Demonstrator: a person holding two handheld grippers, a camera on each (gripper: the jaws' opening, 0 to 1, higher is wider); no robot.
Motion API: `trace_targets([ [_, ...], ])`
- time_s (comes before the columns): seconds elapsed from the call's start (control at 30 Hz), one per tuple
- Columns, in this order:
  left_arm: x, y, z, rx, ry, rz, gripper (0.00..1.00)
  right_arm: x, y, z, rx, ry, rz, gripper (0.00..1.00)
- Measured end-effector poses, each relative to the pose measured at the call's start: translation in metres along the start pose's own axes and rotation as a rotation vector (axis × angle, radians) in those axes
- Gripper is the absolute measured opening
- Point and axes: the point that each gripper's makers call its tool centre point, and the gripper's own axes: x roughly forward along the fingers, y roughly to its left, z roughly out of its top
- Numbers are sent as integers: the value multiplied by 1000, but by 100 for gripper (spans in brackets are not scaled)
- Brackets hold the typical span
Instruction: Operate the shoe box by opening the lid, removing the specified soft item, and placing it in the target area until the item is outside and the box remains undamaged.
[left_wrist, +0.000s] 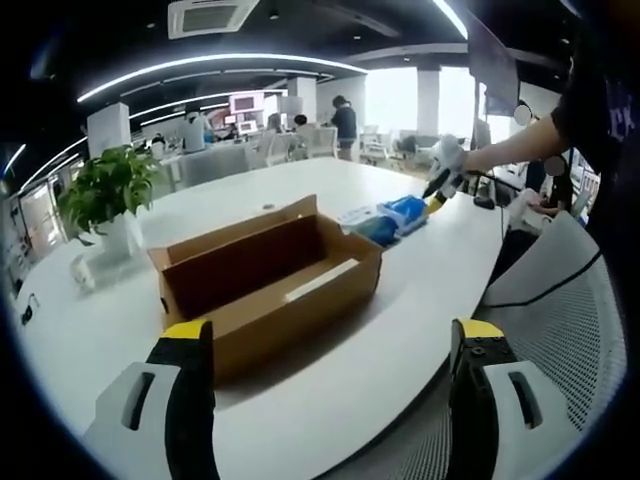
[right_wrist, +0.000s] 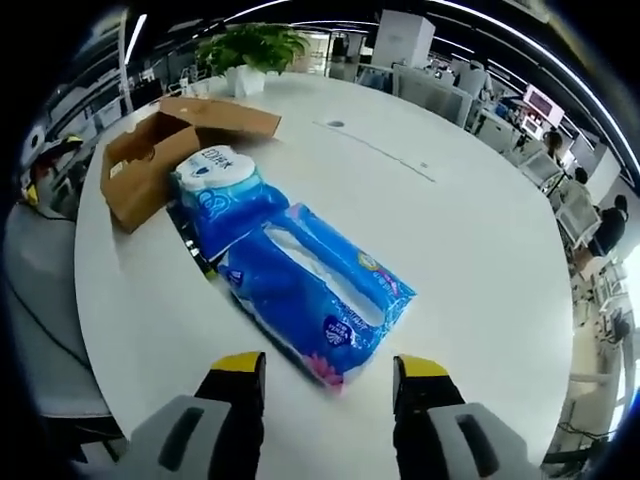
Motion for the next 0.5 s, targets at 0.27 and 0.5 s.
trace_targets([
  [0.27,-2,3,5,-4,-24,16,99,-15,6,3,-26,19,20,57],
  [0.5,-3,4,7,-15,-37,20,99,-28,18,13,-54,13,52,62],
])
